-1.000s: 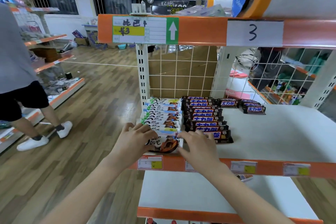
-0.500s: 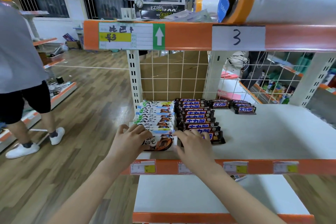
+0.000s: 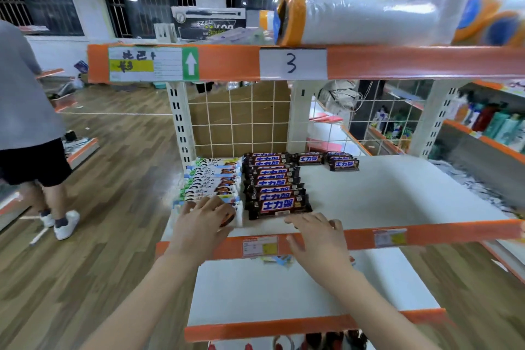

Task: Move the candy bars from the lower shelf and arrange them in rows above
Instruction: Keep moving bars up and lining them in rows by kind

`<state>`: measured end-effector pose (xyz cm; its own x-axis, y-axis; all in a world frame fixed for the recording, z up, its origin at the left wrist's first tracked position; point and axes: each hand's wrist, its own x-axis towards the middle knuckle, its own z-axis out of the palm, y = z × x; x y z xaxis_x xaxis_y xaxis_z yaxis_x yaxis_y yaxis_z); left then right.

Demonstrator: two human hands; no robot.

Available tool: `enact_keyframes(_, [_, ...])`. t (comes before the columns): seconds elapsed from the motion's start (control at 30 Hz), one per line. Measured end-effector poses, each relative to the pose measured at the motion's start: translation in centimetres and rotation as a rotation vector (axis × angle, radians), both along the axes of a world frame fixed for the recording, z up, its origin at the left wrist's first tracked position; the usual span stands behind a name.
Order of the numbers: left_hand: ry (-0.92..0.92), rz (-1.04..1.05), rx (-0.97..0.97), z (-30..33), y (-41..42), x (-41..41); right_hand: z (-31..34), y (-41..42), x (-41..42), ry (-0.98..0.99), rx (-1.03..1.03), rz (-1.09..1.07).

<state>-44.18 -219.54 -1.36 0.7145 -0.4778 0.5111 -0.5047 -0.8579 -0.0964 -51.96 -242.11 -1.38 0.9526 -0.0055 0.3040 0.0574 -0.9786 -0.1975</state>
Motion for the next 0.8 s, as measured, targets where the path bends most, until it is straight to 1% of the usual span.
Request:
enact_keyframes(0.07, [0.014,0.009,-0.003,0.0,-1.6,-1.0,0.2,-1.1,-1.0,-0.032,-0.006,-0.027])
enact_keyframes(0.2, [0.067,0.044,-0.071,0.0,-4.8,-3.4,0.5,-3.8,-3.2,-0.062,-0.041,-0.109])
enact_keyframes(0.37, [0.112,-0.001,-0.115,0.1,-8.5,-6.6,0.9,-7.8,-6.6,-0.086,-0.025,-0.14])
enact_keyframes(0.47, [0.125,-0.004,-0.138,0.3,-10.7,-8.6,1.0,-9.9,-8.8,-0.111,0.034,-0.159])
enact_keyframes(0.53, [0.139,-0.02,-0.188,0.3,-12.2,-10.0,0.8,-11.0,-10.2,-0.132,0.083,-0.169])
enact_keyframes(0.6, [0.194,-0.032,-0.255,0.3,-13.7,-11.5,0.4,-11.9,-11.5,-0.147,0.108,-0.171])
enact_keyframes(0.8, [0.305,-0.037,-0.309,-1.3,-17.9,-16.1,-1.1,-13.5,-15.1,-0.057,0.209,-0.163])
